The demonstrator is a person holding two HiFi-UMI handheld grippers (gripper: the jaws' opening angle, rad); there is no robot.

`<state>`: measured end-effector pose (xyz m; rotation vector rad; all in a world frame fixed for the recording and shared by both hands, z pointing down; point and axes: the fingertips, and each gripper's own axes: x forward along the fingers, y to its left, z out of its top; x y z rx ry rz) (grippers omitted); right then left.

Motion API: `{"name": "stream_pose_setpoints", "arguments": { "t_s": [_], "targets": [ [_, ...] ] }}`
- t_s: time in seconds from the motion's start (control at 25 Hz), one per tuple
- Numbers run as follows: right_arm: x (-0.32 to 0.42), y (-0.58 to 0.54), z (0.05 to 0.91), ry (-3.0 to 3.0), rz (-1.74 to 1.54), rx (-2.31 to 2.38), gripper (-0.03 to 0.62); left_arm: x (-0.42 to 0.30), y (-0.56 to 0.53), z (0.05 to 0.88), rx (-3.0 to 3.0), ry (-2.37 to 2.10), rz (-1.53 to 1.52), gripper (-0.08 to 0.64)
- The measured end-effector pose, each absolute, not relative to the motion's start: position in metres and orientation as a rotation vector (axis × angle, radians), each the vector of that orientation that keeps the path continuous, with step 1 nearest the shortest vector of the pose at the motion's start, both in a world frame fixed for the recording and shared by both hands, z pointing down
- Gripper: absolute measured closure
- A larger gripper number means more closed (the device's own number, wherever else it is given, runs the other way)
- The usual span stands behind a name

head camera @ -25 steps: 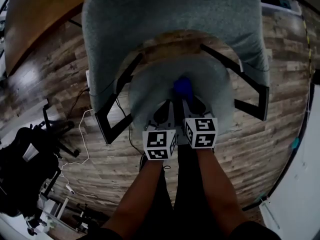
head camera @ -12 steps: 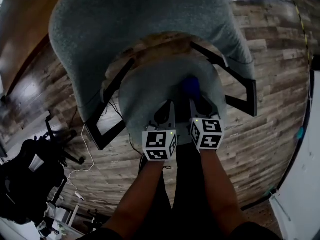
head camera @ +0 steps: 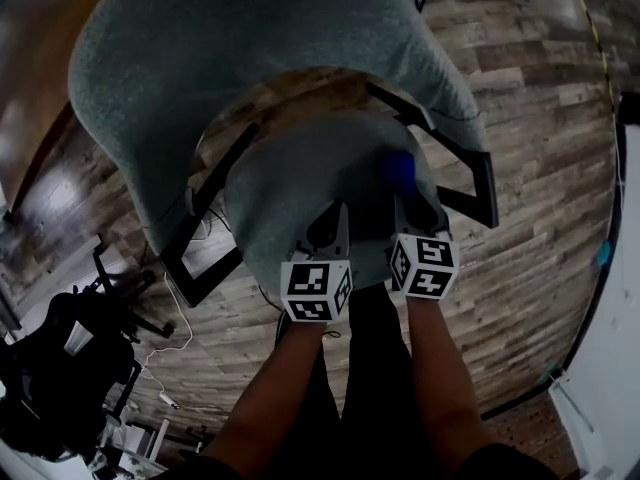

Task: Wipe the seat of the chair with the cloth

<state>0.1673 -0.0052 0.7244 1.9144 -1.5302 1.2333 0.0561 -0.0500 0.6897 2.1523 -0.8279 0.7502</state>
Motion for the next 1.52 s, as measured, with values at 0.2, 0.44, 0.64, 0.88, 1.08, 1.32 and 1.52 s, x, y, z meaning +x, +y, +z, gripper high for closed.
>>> {"name": "stream_pose_setpoints", "arguments": {
  "t_s": [0.2, 0.44, 0.64, 0.88, 1.08, 1.32, 1.52],
  "targets": [
    [0.184, 0.001, 0.723, -1.484, 1.176, 1.93, 0.489, 0.072, -0.043, 0.689, 2.178, -0.777, 0.765, 0.557],
    [0.197, 0.007, 0.72, -1.452, 1.114, 1.927, 0.489, 0.076, -0.024, 0.691, 2.167, -0.744, 0.779, 0.557],
    [0.189, 0.011, 0.713, -1.502, 1.077, 1.895, 0.489, 0.059, -0.022, 0.689, 2.15, -0.769, 0.766, 0.557],
    [0.151, 0.008, 0.707, -1.555, 1.05, 1.818, 0.489, 0.009, -0.029, 0.687, 2.109, -0.868, 0.735, 0.557],
    [0.093, 0.0, 0.704, -1.654, 1.02, 1.699, 0.489, -0.041, -0.027, 0.69, 2.054, -0.968, 0.711, 0.557],
    [0.021, -0.003, 0.704, -1.769, 0.997, 1.528, 0.489, -0.091, -0.02, 0.686, 1.995, -1.069, 0.665, 0.557],
    [-0.017, 0.009, 0.706, -1.778, 1.004, 1.446, 0.489, -0.135, -0.003, 0.689, 1.938, -1.135, 0.651, 0.557]
  ]
}}
